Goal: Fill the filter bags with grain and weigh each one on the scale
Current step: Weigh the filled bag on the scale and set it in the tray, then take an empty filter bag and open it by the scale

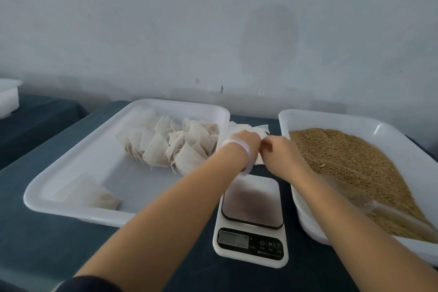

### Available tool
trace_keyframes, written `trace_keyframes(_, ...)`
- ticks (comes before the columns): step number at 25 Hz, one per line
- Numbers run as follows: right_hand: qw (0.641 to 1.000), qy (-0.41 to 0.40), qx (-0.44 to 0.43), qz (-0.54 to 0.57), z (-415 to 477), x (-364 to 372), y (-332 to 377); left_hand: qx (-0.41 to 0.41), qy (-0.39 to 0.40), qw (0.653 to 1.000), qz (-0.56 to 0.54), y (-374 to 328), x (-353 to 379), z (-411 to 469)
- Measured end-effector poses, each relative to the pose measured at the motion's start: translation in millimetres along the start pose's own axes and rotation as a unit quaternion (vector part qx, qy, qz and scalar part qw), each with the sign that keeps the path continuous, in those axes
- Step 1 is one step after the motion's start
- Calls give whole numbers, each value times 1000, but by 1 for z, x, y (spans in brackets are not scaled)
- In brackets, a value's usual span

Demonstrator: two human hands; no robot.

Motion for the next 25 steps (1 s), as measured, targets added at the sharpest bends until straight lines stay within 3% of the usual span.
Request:
trace_keyframes(4,999,-31,18,8,-4,2,-20,-52,98,993,-47,-14,51,28)
trace_keyframes(6,998,-53,9,28,-4,1,-24,-59,121,991,-21,-12,70,35)
trace_keyframes(13,988,-100,26,114,-1,-7,-42,-76,73,994,31,-2,60,44)
trace_keyframes(17,988,-96,26,117,0,-6,-41,-76,91,993,5,-2,56,37)
trace_keyframes(21,982,-93,43,159,-2,-9,-45,-68,19,992,-108,10,3,23)
trace_keyframes(24,954,-81,73,278,-1,-13,-49,-71,-5,955,-286,28,-14,-3)
trace_keyframes(25,941,-71,85,319,0,-15,-49,-76,11,927,-367,31,-7,-12)
Point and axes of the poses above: each hand's wrist, its own z-axis towards the middle knuckle, its own x-axis out of the palm, y = z × x, the point moved 10 cm from there along z, towards the middle knuckle, and after that the axes turned 13 degrees about z, right-handed, at the moved point
